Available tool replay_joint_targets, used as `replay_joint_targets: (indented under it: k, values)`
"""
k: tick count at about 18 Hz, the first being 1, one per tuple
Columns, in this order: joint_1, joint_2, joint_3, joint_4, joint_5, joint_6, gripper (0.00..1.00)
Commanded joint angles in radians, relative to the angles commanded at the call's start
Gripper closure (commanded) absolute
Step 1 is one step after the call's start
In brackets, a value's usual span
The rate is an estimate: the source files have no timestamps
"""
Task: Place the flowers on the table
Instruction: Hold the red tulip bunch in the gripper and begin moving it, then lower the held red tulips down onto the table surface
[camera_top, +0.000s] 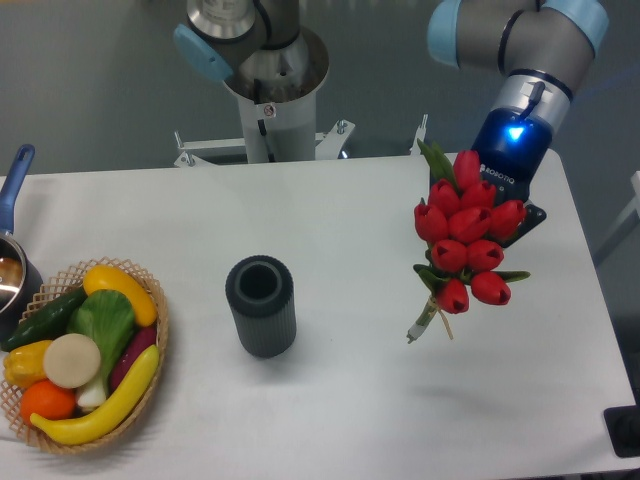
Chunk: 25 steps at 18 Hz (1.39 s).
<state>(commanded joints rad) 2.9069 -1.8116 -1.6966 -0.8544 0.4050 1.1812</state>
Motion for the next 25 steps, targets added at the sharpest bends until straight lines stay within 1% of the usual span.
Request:
replay_joint_targets:
  k: [2, 7, 9, 13, 15, 18, 20, 25]
  values:
    - [0.0, 0.002, -0.009, 0.002, 0.0, 0.003, 0.61]
    - [0.002, 0.003, -0.008, 0.005, 0.006, 0.009, 0.61]
    - [0.002, 0.011, -0.011, 0.005, 0.026, 0.011, 0.61]
    - [-0.003, 0.035, -0.012, 0.005, 0.178, 0.011, 0.61]
    - [-0.009, 0.044, -0.011, 0.003, 0.225, 0.011, 0.61]
    - [-0.017, 0.066, -0.012, 0.002, 0.334, 0.011, 0.61]
    - [-0.041, 0.071, -0.012, 0.0, 0.405, 0.014, 0.61]
    - [-0.139, 0.063, -0.014, -0.005, 0.658, 0.017, 0.61]
